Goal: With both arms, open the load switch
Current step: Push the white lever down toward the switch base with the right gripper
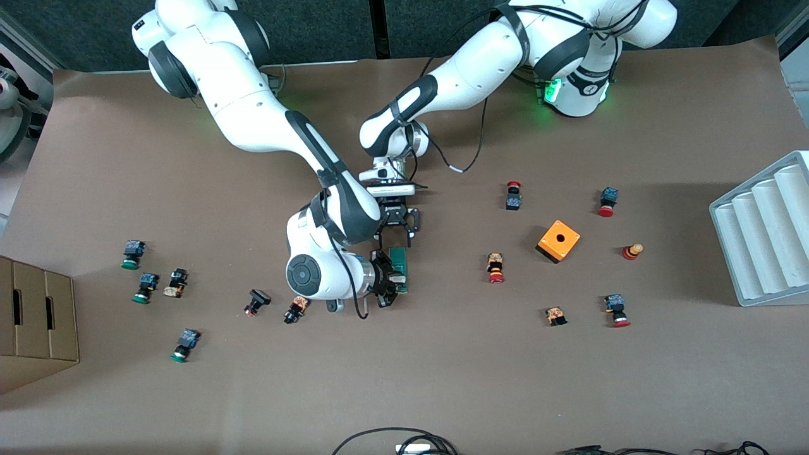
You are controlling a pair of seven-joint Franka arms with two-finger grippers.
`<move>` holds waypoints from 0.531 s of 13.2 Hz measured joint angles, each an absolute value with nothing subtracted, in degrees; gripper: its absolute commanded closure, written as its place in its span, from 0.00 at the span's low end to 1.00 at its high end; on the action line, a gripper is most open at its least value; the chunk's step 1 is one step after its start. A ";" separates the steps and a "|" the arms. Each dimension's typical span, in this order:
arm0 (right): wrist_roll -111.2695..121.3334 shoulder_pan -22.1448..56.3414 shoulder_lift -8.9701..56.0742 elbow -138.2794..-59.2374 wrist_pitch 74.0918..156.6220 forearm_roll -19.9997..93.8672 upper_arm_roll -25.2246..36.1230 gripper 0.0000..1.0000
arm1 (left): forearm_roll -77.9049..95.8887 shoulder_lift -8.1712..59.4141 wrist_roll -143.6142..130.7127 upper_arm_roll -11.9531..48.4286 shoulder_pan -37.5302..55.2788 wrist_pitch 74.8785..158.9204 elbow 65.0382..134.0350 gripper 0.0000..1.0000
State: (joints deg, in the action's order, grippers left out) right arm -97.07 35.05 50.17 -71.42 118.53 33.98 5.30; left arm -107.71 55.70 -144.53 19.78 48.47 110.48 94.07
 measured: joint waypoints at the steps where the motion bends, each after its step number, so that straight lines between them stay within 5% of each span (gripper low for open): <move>1: -96.99 35.08 49.91 -71.71 118.49 33.95 5.23 0.74 | -107.72 55.71 -144.53 19.76 48.51 110.45 94.06 0.20; 7: -96.74 35.09 49.01 -72.88 118.29 33.56 4.93 0.74 | -107.87 55.71 -144.53 19.16 48.49 110.44 93.97 0.20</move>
State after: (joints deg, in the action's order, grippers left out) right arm -96.74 35.09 49.01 -72.88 118.29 33.56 4.93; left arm -107.87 55.71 -144.53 19.16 48.49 110.44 93.97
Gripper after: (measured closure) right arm 0.736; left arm 0.198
